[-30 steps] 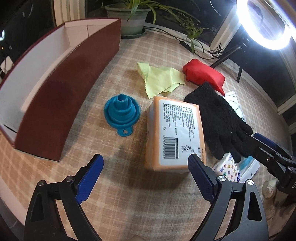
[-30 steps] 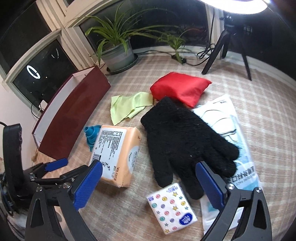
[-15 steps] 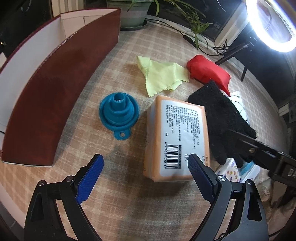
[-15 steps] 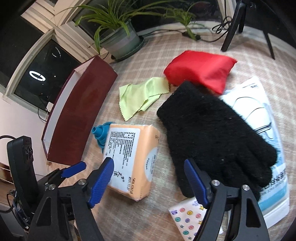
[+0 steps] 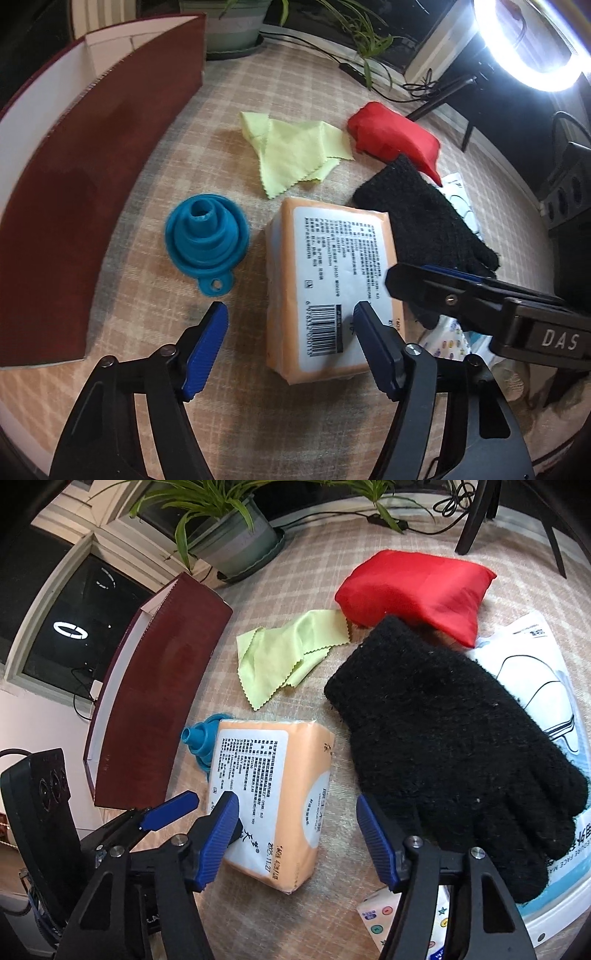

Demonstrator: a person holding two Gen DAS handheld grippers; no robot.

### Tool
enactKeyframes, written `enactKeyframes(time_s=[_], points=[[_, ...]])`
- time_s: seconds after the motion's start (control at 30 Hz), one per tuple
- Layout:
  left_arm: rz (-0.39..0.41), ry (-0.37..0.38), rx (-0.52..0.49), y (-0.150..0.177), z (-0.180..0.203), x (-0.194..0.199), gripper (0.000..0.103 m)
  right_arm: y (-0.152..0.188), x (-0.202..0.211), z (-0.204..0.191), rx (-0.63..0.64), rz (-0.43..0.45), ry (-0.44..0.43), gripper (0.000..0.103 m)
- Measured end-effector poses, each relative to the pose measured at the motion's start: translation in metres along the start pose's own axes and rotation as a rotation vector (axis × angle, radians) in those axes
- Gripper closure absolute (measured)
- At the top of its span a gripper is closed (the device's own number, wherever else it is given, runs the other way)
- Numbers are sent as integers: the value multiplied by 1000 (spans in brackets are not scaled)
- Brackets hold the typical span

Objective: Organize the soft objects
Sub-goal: 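Close the right gripper on the orange tissue pack and lift it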

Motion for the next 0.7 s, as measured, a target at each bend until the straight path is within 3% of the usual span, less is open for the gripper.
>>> enactKeyframes(time_s=[0.17, 0.3, 0.43, 0.7], points=[[-31, 93, -9, -3, 2, -7, 37, -3, -9, 0, -29, -31, -27, 49], [-42, 150, -9, -3, 4, -10, 45, -3, -15, 0, -49, -52, -43, 54], [-49, 162, -16, -3, 7, -11, 47, -5, -18, -3, -53, -58, -53, 61], [-57, 141, -51, -6, 10, -13, 47, -4, -20, -8, -49, -58, -23, 62]])
Point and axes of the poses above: each gripper's, at about its wrist camera, not at the fingertips, and x roughly against the way its jaws point, z to its right, y to its underside, the point moved 5 cm from there along -x, roughly the way its jaws point, and after that the axes turned 11 degrees about -z, right-handed, at the moved point
